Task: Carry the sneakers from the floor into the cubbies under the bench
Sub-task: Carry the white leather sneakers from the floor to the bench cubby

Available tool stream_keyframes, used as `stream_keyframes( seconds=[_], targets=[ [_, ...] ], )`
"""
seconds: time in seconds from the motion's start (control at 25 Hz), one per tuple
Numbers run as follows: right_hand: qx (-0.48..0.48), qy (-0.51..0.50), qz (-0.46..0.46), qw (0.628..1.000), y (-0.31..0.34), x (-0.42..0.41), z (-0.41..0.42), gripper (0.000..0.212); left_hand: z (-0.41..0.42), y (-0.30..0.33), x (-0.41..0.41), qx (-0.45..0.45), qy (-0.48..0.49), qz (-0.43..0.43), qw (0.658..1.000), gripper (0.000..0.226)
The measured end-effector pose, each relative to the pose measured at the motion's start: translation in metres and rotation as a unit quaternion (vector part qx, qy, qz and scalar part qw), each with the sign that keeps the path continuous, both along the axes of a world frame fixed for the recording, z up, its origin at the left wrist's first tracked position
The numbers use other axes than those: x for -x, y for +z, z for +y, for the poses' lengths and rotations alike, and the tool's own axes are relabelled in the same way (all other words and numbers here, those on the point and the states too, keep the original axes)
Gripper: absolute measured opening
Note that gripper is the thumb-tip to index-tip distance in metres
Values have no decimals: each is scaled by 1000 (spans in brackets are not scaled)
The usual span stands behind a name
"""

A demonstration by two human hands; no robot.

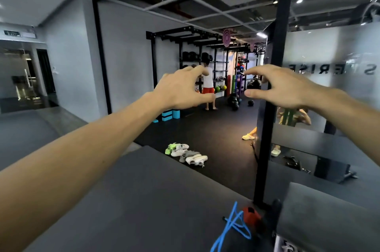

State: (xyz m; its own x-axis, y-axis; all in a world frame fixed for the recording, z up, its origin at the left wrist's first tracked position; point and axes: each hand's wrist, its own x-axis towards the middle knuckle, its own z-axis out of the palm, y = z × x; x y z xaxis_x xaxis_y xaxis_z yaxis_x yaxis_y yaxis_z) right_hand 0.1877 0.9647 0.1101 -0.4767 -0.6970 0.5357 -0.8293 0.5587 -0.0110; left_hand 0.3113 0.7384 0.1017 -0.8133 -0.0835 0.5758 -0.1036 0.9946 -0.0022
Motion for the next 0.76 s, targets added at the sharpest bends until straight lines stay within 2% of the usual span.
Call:
stream_keyframes(
  seconds=[0.32,0.76],
  targets=[
    [-5,26,-27,999,-29,82,-148,64,-153,-38,69,-6,17,-13,1000,68],
    [-2,72,-54,996,-44,280,-380,60,-352,-31,263,-9,39,-27,999,65]
  ],
)
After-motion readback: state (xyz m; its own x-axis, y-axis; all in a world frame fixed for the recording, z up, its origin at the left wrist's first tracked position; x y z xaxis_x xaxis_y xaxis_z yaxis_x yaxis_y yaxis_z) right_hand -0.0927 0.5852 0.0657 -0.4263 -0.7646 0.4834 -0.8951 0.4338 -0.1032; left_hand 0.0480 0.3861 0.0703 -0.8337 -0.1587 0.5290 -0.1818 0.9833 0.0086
